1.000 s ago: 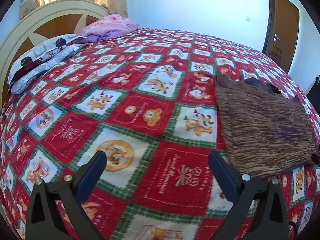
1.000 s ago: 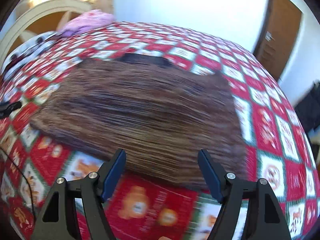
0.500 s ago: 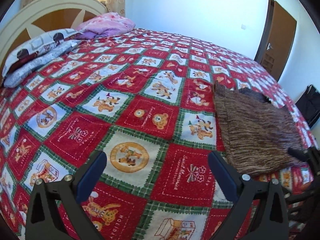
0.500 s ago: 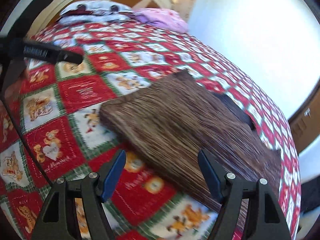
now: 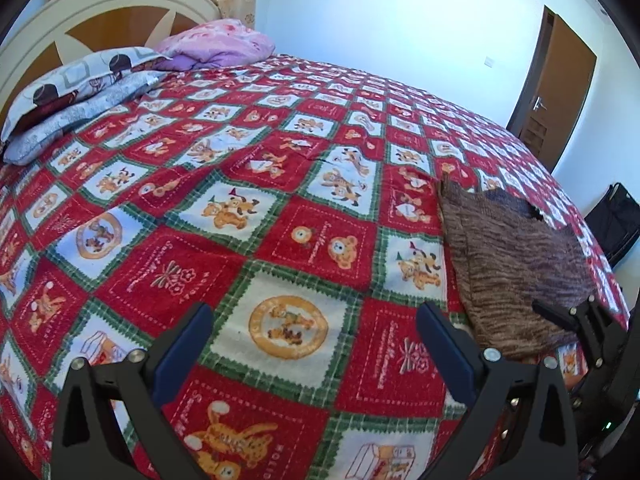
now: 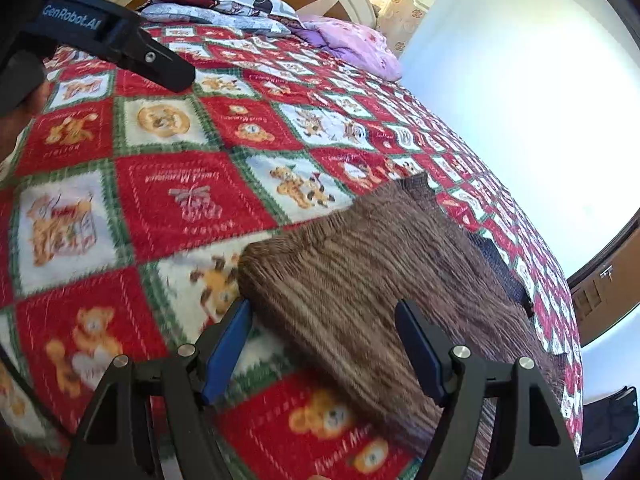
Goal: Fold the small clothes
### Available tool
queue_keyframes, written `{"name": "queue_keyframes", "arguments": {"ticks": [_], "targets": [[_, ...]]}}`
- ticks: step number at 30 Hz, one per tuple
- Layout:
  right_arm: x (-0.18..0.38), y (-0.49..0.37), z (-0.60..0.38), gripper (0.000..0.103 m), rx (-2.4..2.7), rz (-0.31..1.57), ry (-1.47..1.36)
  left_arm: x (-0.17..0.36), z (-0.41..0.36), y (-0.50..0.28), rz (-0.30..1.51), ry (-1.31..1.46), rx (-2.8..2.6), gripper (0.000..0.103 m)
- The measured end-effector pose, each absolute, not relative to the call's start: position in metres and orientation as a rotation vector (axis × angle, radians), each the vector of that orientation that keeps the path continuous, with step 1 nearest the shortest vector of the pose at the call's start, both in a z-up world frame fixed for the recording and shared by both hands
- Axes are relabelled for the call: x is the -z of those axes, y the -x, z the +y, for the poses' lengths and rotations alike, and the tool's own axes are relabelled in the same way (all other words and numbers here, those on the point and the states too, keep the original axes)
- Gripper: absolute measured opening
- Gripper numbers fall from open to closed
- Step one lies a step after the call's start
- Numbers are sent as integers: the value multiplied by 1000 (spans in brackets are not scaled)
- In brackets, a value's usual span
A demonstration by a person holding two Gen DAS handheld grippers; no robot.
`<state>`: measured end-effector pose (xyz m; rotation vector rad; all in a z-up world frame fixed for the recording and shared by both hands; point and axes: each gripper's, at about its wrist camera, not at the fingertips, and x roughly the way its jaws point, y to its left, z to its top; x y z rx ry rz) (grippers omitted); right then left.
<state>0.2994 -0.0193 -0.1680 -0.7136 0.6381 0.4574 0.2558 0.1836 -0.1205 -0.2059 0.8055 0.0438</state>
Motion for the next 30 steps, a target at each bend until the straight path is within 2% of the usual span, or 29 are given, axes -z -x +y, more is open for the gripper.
{"name": "queue_keyframes", "arguments": {"ticks": [1, 3, 7, 9, 16, 24, 27, 30], "targets": [[168, -300, -18, 68, -460, 636, 708, 120, 184, -259, 806, 216, -27, 103], [169, -299, -16, 50, -469, 630, 703, 118, 182, -265, 798, 226, 5, 103], [174, -295, -14, 34, -478, 612, 700, 114, 172, -285, 779, 213, 70, 103], [174, -295, -15, 23, -472, 613, 689, 109, 164, -295, 769, 214, 121, 103], [169, -299, -27, 19, -481, 626, 592, 111, 134, -339, 745, 273, 293, 103], [168, -301, -34, 19, -489, 628, 548, 129, 100, -387, 827, 284, 338, 103], [169, -303, -35, 19, -495, 633, 538, 136, 94, -400, 853, 301, 346, 101], [171, -304, -37, 19, -499, 642, 520, 142, 85, -409, 873, 284, 351, 93]]}}
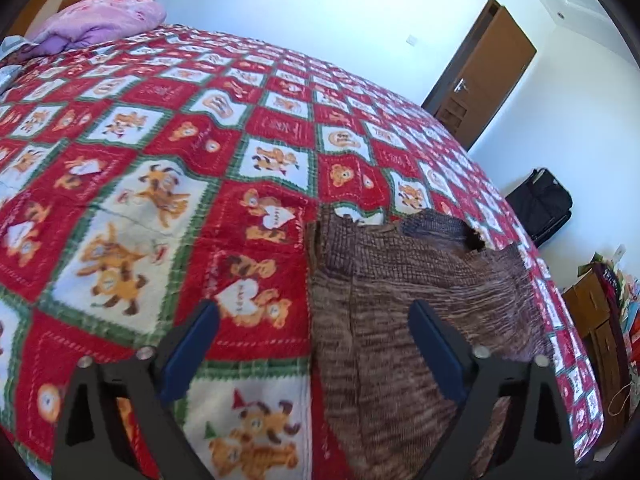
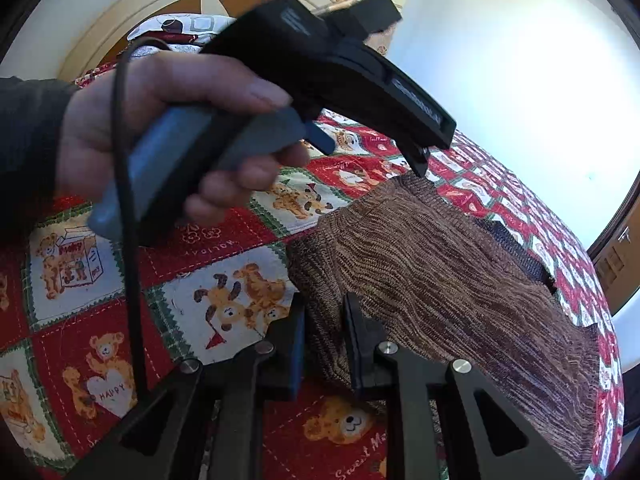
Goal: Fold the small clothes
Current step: 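Grasp the folded sweater edge with the right tool while the left tool grasps it too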
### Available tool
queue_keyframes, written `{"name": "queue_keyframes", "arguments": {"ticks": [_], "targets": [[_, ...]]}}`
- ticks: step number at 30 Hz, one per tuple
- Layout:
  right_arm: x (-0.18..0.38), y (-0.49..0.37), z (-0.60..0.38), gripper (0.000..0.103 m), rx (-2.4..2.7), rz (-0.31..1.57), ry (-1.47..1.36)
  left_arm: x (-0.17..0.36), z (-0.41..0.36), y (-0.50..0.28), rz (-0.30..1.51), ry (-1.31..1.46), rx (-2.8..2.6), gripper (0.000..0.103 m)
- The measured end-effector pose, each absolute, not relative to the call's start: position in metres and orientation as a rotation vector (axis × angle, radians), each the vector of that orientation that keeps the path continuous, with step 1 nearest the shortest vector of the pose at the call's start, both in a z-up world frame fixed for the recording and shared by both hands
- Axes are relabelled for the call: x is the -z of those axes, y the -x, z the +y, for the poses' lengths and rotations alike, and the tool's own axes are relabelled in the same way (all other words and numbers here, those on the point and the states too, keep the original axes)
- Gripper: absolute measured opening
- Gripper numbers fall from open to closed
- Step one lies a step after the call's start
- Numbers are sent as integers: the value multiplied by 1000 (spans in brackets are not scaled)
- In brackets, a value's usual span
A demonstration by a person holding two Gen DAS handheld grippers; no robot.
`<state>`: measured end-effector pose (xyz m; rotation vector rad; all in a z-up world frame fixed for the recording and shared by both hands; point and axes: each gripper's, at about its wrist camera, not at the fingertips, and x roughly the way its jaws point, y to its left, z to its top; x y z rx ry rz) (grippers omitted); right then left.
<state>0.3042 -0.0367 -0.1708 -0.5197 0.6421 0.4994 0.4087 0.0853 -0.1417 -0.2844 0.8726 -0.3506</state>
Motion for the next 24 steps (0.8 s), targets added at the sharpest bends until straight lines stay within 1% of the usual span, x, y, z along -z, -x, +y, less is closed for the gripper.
{"name": "queue_keyframes", "arguments": {"ticks": [5, 8, 10, 11, 13, 14, 15, 17, 20, 22, 24], "targets": [[172, -306, -39, 19, -510, 648, 504, 149, 67, -419, 891, 198, 321, 93], [173, -306, -40, 19, -512, 648, 501, 154, 58, -425, 900, 172, 328, 86], [173, -307, -41, 19, -514, 649, 500, 158, 49, -429, 915, 133, 318, 78], [174, -307, -42, 19, -514, 650, 499, 159, 46, -431, 920, 116, 317, 72], [174, -307, -41, 19, -513, 649, 501, 160, 39, -432, 921, 76, 299, 70], [174, -306, -41, 19, -511, 648, 505, 159, 37, -432, 911, 63, 293, 65], [174, -306, -40, 19, -508, 646, 509, 159, 34, -431, 906, 49, 299, 58], [174, -304, -39, 19, -504, 642, 516, 159, 31, -430, 901, 29, 299, 56], [174, -302, -37, 19, -502, 640, 518, 158, 28, -429, 894, 16, 308, 49], [174, -301, -37, 19, -500, 639, 520, 158, 27, -429, 892, 12, 304, 49], [173, -300, -36, 19, -496, 637, 528, 158, 26, -429, 894, 14, 310, 47]]}}
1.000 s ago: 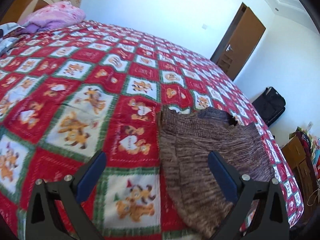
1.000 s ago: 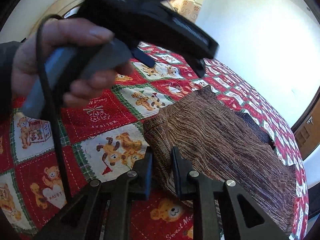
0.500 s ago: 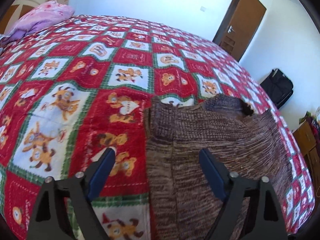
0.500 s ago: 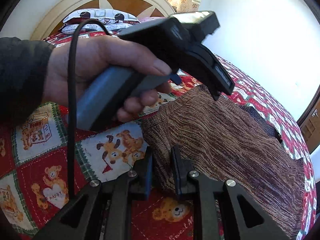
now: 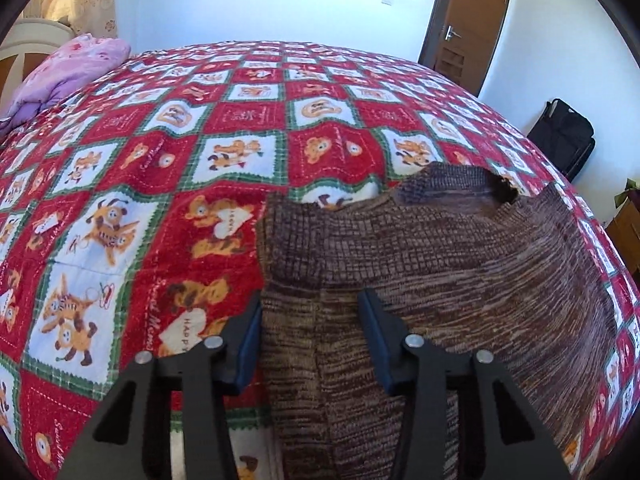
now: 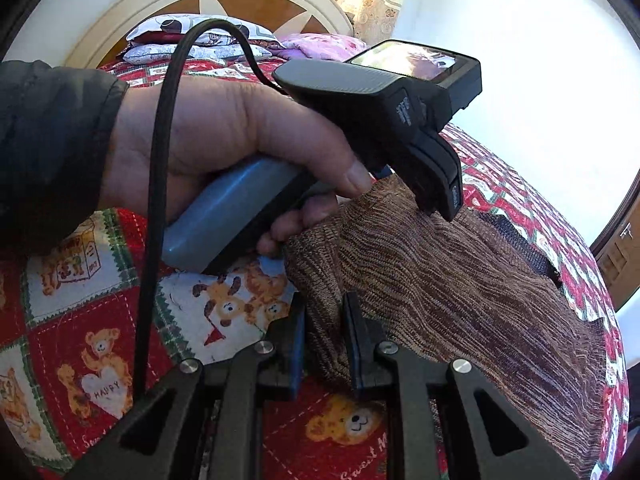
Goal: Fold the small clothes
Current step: 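Grasp the folded sweater edge with the right tool while the left tool grasps it too, then lift the sweater edge with both tools and fold it over the bundle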
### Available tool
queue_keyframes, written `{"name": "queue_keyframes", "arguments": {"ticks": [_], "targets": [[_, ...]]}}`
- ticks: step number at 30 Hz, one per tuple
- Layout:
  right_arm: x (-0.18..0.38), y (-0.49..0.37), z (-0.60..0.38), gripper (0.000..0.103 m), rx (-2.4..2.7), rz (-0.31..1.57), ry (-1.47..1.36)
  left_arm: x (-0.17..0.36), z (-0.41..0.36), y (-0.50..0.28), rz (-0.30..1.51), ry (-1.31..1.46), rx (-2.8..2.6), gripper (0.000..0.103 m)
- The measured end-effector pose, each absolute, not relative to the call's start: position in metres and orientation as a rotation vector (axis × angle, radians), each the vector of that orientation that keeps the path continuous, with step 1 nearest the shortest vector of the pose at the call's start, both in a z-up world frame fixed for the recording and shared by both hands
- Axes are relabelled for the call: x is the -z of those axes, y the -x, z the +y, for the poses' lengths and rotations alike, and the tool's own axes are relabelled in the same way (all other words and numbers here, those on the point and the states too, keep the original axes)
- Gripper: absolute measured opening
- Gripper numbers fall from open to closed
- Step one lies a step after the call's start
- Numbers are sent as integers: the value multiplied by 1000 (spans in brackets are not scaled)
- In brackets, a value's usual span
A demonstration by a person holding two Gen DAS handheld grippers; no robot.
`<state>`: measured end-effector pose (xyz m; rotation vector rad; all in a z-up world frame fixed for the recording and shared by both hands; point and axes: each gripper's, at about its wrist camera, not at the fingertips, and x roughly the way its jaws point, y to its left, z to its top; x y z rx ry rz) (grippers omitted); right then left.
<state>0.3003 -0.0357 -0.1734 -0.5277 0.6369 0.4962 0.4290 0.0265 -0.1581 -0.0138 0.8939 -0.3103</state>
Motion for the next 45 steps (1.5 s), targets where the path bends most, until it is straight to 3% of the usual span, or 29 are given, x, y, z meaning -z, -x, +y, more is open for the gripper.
{"name": "queue_keyframes", "arguments": {"ticks": [4, 8, 11, 31, 45], "targets": [[174, -299, -32, 19, -493, 635, 534, 158, 26, -429, 895, 15, 320, 43], [171, -300, -36, 18, -508, 650, 497, 156, 23, -427, 888, 12, 349, 19], [163, -304, -48, 18, -517, 659, 429, 154, 26, -430, 903, 31, 358, 16], [119, -305, -121, 16, -421, 568, 278, 111, 16, -434, 851, 209, 399, 13], [88, -308, -208, 16, -296, 538, 164, 61, -62, -429, 774, 116, 457, 13]]}}
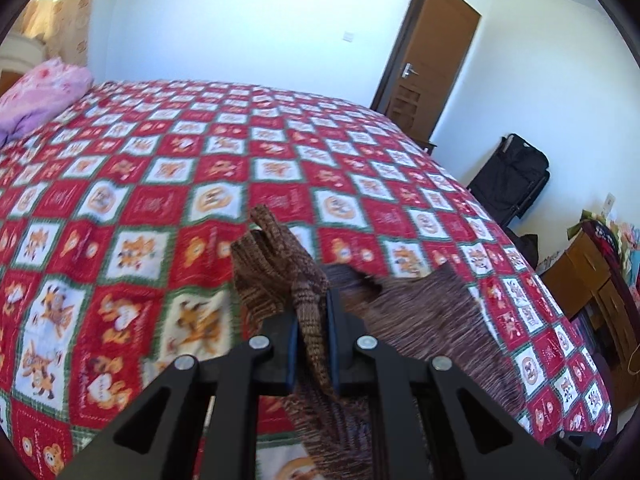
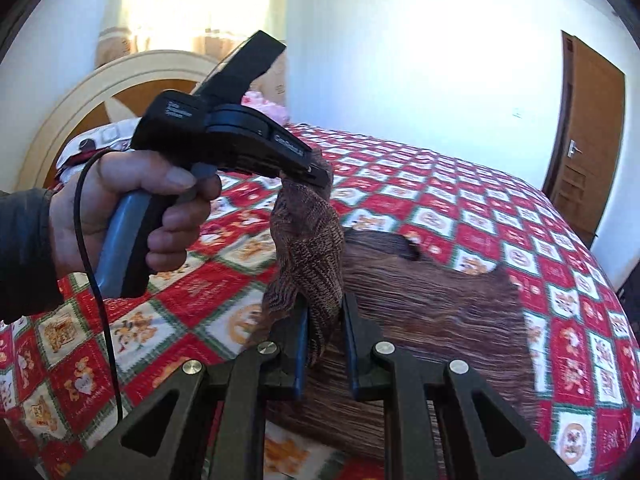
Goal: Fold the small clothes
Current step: 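Lift the sweater edge with both tools and fold it over the bundle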
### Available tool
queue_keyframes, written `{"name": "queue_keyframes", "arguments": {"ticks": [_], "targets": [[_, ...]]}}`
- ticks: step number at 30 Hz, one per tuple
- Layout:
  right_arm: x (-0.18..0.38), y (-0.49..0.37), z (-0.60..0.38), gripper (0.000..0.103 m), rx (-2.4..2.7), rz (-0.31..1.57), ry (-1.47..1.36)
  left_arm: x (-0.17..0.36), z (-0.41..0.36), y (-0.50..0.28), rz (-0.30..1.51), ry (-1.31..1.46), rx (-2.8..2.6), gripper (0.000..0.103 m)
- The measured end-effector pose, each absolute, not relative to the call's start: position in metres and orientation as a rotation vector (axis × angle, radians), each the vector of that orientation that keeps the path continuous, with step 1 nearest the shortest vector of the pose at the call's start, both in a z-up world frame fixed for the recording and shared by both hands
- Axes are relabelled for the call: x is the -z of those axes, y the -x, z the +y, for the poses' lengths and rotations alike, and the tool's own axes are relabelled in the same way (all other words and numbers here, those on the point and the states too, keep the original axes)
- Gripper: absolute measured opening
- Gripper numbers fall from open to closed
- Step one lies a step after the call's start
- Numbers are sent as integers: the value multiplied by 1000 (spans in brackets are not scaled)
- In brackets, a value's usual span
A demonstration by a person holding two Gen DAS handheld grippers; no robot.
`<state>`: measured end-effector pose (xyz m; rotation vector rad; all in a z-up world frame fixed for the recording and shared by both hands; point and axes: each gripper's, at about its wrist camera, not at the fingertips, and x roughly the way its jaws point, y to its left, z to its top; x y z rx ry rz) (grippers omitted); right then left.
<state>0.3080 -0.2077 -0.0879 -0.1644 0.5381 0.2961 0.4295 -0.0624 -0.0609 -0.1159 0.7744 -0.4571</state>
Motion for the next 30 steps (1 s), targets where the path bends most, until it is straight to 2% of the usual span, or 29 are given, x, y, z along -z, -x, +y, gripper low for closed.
{"name": "queue_keyframes", "arguments": {"ticks": [8, 19, 23, 25, 30], "targets": [[82, -294, -256, 15, -233, 541, 92, 52, -121, -436, 777, 92, 513, 13], [96, -284, -312, 14, -158, 594, -2, 66, -195, -439, 811, 25, 581, 13], [107, -281, -331, 11, -130, 628, -43, 78, -219, -441, 831, -10, 589, 13], [112, -280, -341, 5, -112, 646, -67, 83, -228, -442, 843, -19, 591, 13], [124, -279, -359, 4, -100, 692, -133, 95, -243, -444, 865, -52, 591, 12]]}}
